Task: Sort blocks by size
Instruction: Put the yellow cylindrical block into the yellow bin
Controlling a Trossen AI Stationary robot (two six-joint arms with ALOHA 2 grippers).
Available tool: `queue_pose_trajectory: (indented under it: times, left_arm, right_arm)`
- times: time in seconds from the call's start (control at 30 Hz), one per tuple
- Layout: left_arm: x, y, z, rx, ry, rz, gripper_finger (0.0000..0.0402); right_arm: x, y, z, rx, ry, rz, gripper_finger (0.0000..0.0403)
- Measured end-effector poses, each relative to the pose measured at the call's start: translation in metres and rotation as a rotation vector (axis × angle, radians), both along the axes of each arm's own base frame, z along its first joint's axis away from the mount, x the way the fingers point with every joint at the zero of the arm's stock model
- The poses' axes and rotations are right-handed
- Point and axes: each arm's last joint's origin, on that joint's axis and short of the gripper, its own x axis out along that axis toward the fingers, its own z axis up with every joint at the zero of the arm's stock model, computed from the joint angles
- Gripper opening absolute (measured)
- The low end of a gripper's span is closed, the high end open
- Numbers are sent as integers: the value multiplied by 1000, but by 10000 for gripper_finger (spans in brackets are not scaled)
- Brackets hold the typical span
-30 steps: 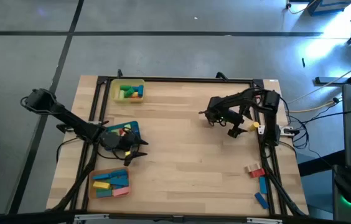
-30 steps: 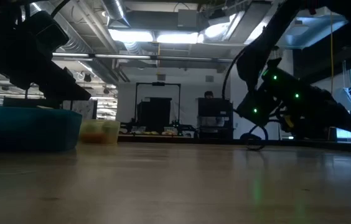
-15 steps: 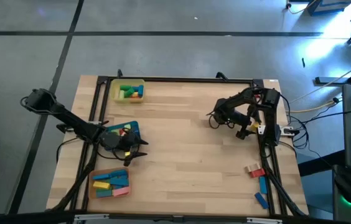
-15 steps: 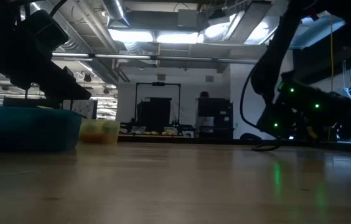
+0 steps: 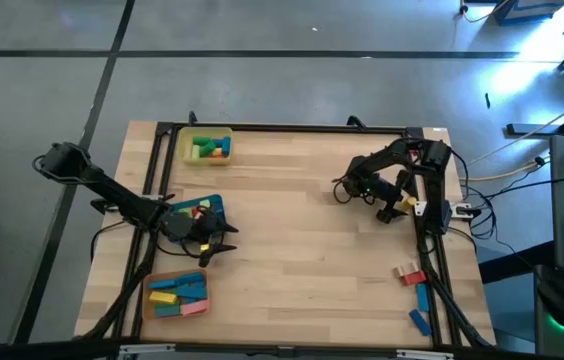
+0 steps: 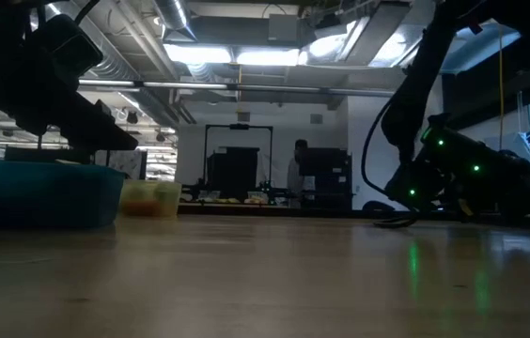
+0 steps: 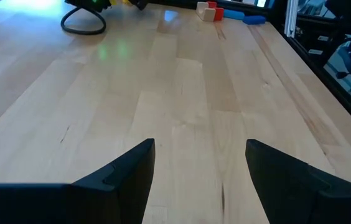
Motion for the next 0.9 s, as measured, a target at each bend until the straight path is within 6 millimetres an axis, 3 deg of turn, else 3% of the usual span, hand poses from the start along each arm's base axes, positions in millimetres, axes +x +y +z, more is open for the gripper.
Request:
queue_pose_trajectory:
  times: [0.13, 0.37, 0.57, 0.73, 0.9]
  left_arm:
    - [0, 0, 0, 11, 0, -4, 235]
    - [0, 0, 0, 10, 0, -4, 235]
    - [0, 0, 0, 10, 0, -4, 235]
    - [0, 0, 0, 6, 0, -2, 235]
    - [0, 0, 0, -2, 0, 0, 235]
  right_arm:
    - [0, 0, 0, 8, -3, -8, 254]
    - [0, 0, 0, 10, -2, -7, 140]
    - [3, -1, 6, -12, -31, -11, 136]
    - [24, 3, 38, -81, -90, 19, 136]
    - [55, 23, 85, -237, -363, 86, 136]
